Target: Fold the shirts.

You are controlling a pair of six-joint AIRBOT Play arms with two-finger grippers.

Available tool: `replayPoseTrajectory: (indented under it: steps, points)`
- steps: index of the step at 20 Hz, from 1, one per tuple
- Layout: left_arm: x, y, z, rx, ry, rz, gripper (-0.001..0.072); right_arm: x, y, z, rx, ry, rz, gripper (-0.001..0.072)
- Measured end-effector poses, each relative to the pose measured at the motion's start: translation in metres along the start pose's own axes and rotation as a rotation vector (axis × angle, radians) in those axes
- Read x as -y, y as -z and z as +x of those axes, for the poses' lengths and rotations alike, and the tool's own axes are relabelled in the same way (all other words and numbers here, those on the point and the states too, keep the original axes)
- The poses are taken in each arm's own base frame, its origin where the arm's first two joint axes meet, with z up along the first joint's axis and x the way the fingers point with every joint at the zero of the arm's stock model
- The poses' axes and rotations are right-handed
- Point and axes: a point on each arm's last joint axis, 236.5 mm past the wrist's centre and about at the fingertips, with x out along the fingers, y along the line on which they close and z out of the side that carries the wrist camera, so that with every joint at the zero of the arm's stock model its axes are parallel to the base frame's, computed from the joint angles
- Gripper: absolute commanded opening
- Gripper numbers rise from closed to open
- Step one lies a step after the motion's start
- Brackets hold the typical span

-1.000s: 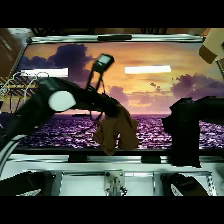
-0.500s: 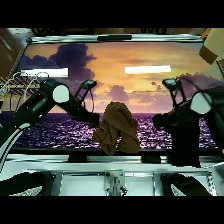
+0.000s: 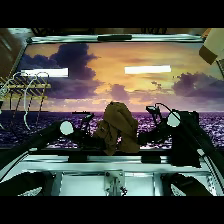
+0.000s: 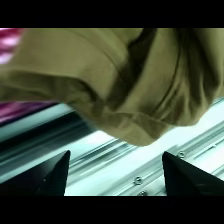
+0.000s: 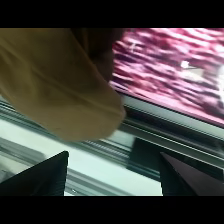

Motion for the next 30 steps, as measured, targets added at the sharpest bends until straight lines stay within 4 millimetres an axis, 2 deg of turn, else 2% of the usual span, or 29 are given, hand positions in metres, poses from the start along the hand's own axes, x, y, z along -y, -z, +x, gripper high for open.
replayPoseTrajectory:
  steps: [1, 3, 4, 5, 6, 7, 8, 9, 13, 15, 17, 19, 20, 22, 24, 26, 27, 28, 30]
  points:
    - [-0.001, 0.002, 0.007, -0.001, 0.003, -0.013, 0.0664, -0.003, -0.001, 0.006, -0.008, -0.023, 0.011, 0.0653]
    - [-0.002, 0.000, 0.016, 0.013, 0.008, -0.033, 0.0540, -0.008, -0.002, 0.018, -0.028, -0.062, 0.035, 0.0652]
    - [-0.001, -0.003, 0.019, 0.027, 0.013, -0.040, 0.0533, -0.010, -0.005, 0.024, -0.032, -0.076, 0.048, 0.0652]
    - [-0.001, -0.005, 0.021, 0.038, 0.017, -0.048, 0.0494, -0.011, -0.007, 0.029, -0.036, -0.089, 0.058, 0.0652]
    - [-0.001, -0.009, 0.023, 0.053, 0.020, -0.055, 0.0377, -0.013, -0.009, 0.034, -0.040, -0.103, 0.070, 0.0650]
    - [-0.002, -0.011, 0.024, 0.066, 0.017, -0.056, 0.0264, -0.014, -0.011, 0.038, -0.043, -0.116, 0.080, 0.0567]
    - [-0.004, -0.015, 0.025, 0.081, 0.013, -0.055, 0.0170, -0.015, -0.014, 0.043, -0.046, -0.130, 0.090, 0.0349]
    - [-0.004, -0.019, 0.025, 0.098, 0.013, -0.058, 0.0049, -0.017, -0.016, 0.047, -0.048, -0.141, 0.101, 0.0070]
    - [0.000, -0.032, 0.019, 0.145, 0.028, -0.056, 0.0031, -0.024, -0.024, 0.050, -0.035, -0.176, 0.098, 0.0077]
    - [0.006, -0.047, 0.000, 0.195, 0.035, -0.013, 0.0030, -0.033, -0.035, 0.032, 0.019, -0.189, 0.028, 0.0077]
    - [0.015, -0.068, -0.041, 0.285, 0.027, 0.068, 0.0031, -0.044, -0.048, -0.005, 0.105, -0.176, -0.085, 0.0077]
    - [0.026, -0.091, -0.111, 0.429, 0.000, 0.165, 0.0031, -0.055, -0.065, -0.062, 0.253, -0.118, -0.216, 0.0077]
    - [0.031, -0.101, -0.158, 0.530, -0.026, 0.205, 0.0030, -0.060, -0.073, -0.095, 0.344, -0.082, -0.274, 0.0077]
    - [0.043, -0.109, -0.268, 0.785, -0.078, 0.267, 0.0031, -0.074, -0.083, -0.179, 0.589, 0.008, -0.374, 0.0077]
    - [0.057, -0.090, -0.382, 1.071, -0.132, 0.301, 0.0032, -0.089, -0.081, -0.274, 0.889, 0.080, -0.413, 0.0077]
    - [0.075, -0.046, -0.468, 1.307, -0.166, 0.328, 0.0031, -0.105, -0.063, -0.356, 1.167, 0.086, -0.406, 0.0077]
    - [0.084, -0.020, -0.501, 1.411, -0.187, 0.344, 0.0031, -0.113, -0.049, -0.392, 1.292, 0.072, -0.395, 0.0077]
    - [0.092, 0.004, -0.524, 1.490, -0.200, 0.358, 0.0031, -0.118, -0.035, -0.419, 1.389, 0.056, -0.387, 0.0077]
    - [0.102, 0.043, -0.550, 1.596, -0.232, 0.378, 0.0032, -0.123, -0.008, -0.457, 1.528, 0.043, -0.378, 0.0077]
